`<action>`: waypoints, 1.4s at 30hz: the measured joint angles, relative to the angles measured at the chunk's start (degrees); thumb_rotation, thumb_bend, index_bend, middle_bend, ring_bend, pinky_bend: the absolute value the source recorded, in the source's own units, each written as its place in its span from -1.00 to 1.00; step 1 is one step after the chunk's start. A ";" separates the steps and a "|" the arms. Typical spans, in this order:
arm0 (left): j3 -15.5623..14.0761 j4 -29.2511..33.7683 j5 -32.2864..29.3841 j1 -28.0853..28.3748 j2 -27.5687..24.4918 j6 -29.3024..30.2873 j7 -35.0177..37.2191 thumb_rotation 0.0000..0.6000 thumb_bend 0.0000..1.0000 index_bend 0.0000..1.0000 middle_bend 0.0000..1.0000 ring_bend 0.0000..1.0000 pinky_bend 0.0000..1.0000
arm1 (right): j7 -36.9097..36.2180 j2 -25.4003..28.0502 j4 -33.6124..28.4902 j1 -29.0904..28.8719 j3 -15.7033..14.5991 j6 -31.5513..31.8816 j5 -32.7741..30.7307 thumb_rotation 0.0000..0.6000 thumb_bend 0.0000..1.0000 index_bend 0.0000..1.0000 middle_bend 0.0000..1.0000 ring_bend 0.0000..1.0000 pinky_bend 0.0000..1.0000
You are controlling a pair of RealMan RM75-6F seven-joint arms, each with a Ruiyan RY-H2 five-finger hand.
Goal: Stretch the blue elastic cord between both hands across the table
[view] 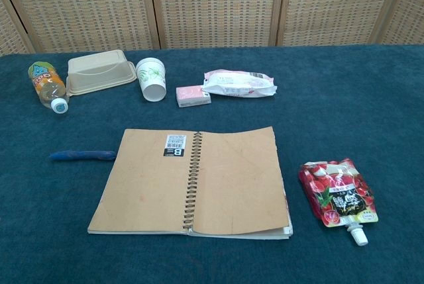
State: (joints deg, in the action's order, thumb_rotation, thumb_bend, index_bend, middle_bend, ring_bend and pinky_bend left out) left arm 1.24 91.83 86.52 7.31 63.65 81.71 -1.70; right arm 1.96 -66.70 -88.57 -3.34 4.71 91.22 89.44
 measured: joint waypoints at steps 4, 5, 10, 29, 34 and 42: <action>-0.02 -0.12 -0.27 0.24 0.01 -0.54 -0.26 1.00 -1.00 -1.00 -1.00 -1.00 -1.00 | -0.01 0.15 -0.17 0.09 -0.03 0.02 0.02 1.00 -1.00 -1.00 -1.00 -1.00 -1.00; -0.02 -0.12 -0.32 0.31 0.03 -0.71 -0.21 1.00 -1.00 -1.00 -1.00 -1.00 -1.00 | -0.05 0.21 -0.24 0.10 -0.07 -0.05 0.01 1.00 -1.00 -1.00 -1.00 -1.00 -1.00; 0.73 -0.66 -1.02 2.32 0.80 -3.73 0.29 1.00 -1.00 -0.99 -1.00 -1.00 -1.00 | -0.74 0.72 -0.71 0.11 0.03 -0.28 -0.31 1.00 -1.00 -1.00 -1.00 -1.00 -1.00; 6.07 -15.17 -10.92 16.60 16.24 -25.10 5.85 1.00 -0.32 -0.32 -1.00 -1.00 -1.00 | 0.30 -0.20 0.59 -1.19 0.59 -3.93 -2.99 1.00 -1.00 -1.00 -1.00 -1.00 -1.00; 6.47 -16.51 -13.22 18.63 18.37 -27.71 3.06 1.00 -0.32 -0.29 -1.00 -1.00 -1.00 | 0.63 -0.34 0.51 -1.18 0.46 -3.96 -2.94 1.00 -1.00 -1.00 -1.00 -1.00 -1.00; 6.71 -18.13 -17.47 20.62 22.29 -30.19 -0.56 1.00 -0.32 -0.23 -1.00 -1.00 -1.00 | 0.28 -0.22 0.55 -1.27 0.48 -4.33 -3.25 1.00 -1.00 -1.00 -1.00 -1.00 -1.00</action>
State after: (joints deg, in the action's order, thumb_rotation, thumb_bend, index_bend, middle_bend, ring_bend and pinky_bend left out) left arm 7.95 73.70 69.05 27.93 85.94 51.51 -2.27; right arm 2.24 -66.92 -88.02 -4.61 5.19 86.88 86.19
